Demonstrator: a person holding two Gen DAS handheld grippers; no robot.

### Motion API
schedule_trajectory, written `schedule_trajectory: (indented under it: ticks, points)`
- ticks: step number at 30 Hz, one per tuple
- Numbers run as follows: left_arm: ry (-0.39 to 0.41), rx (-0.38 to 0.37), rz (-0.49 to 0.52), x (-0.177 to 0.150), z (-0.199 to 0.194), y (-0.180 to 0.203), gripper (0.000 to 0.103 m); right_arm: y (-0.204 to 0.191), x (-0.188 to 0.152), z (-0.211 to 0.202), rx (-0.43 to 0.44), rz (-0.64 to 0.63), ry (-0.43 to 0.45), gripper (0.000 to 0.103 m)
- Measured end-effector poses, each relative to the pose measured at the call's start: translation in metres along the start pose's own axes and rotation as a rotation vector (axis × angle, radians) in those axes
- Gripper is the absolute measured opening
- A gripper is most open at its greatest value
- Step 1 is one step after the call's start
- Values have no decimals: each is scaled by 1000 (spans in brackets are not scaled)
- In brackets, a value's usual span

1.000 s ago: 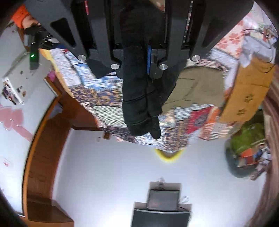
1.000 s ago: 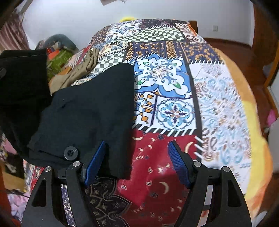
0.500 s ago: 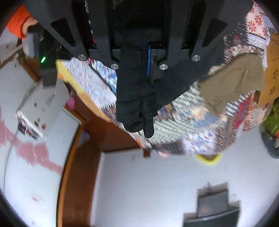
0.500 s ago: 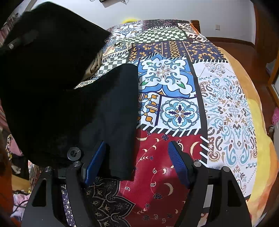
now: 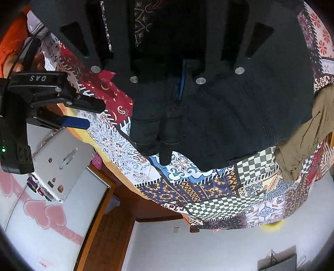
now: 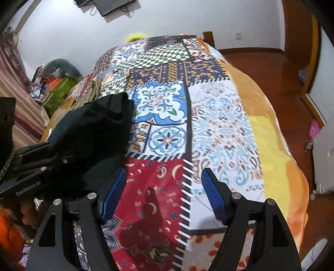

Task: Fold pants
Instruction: 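Lower the folded end and open the left gripper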

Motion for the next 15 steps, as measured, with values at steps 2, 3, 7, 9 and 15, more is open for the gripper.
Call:
schedule_trajectory:
  ticks: [2, 3, 7, 9, 15]
  points:
    - [-11, -15, 19, 1, -1, 1, 44, 1, 0, 1, 2, 8, -3, 71]
    - [-14, -31, 25, 0, -5, 3, 51, 1, 0, 0, 5, 9, -4, 71]
    - [18, -33, 35, -1, -22, 4, 59, -4, 1, -3, 10, -3, 3, 71]
    - [45, -27, 22, 1, -36, -1, 59, -7, 2, -6, 14, -11, 6, 71]
    - [172, 80, 30, 21, -84, -37, 74, -22, 5, -9, 28, -50, 13, 71]
Point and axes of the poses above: each gripper's, at about its wrist camera, not at the fingertips, and z roughly the way its jaws point, y to its right, x to its top, the point moved 1 cm from there along z, roughly the way its jaws point, and after that the axes turned 4 degrees about -z, right-handed, at the moved point
